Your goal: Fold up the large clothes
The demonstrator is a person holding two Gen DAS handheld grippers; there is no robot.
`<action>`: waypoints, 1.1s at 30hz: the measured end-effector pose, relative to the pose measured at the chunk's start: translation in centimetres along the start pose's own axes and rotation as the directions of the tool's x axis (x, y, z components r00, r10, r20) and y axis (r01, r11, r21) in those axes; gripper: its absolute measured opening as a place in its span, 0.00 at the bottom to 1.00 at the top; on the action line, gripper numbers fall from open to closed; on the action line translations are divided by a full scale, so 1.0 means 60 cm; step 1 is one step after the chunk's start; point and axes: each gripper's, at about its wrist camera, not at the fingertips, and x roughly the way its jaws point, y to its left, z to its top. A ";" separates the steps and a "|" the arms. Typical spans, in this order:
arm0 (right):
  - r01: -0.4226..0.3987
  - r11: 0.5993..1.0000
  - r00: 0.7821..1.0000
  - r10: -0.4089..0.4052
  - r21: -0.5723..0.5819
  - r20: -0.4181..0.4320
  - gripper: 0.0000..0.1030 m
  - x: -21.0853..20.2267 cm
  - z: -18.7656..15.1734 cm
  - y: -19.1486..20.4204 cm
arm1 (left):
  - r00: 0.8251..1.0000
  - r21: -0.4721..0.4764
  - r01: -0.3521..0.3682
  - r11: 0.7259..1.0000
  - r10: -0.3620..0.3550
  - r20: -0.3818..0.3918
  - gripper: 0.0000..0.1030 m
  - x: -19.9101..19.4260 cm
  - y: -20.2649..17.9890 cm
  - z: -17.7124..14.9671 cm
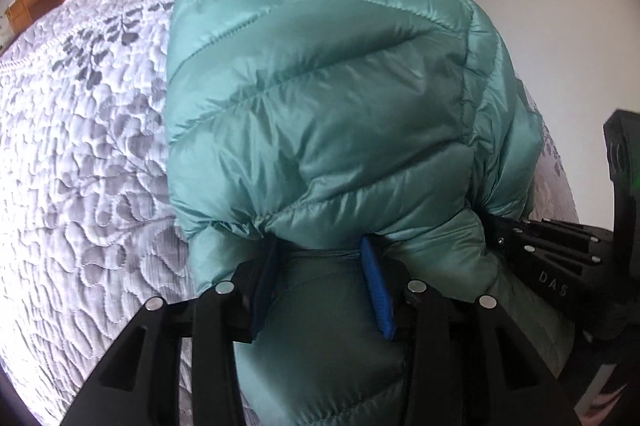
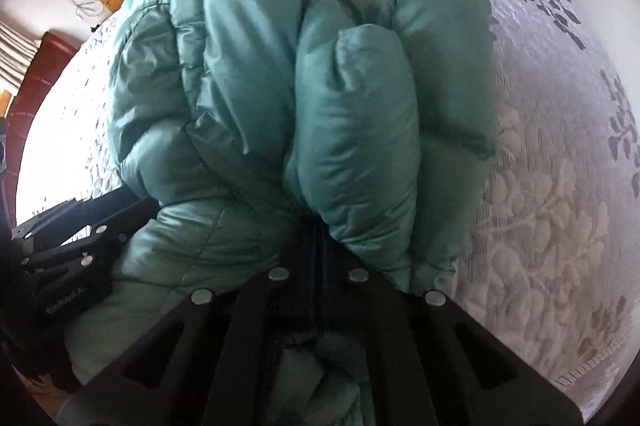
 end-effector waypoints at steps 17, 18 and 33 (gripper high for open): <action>-0.181 0.971 0.983 0.177 0.155 0.035 0.88 -0.108 -0.025 -0.076 | 0.921 -0.244 0.366 0.898 -0.387 -0.043 0.75 -0.058 0.163 -0.015; -0.203 0.964 0.979 0.201 0.172 0.024 0.88 -0.101 -0.028 -0.083 | 0.910 -0.261 0.384 0.886 -0.410 -0.053 0.75 -0.049 0.170 -0.028; -0.550 0.745 0.810 0.586 0.378 0.023 0.93 0.019 -0.068 -0.151 | 0.764 -0.308 0.604 0.735 -0.644 -0.039 0.72 0.036 0.166 -0.032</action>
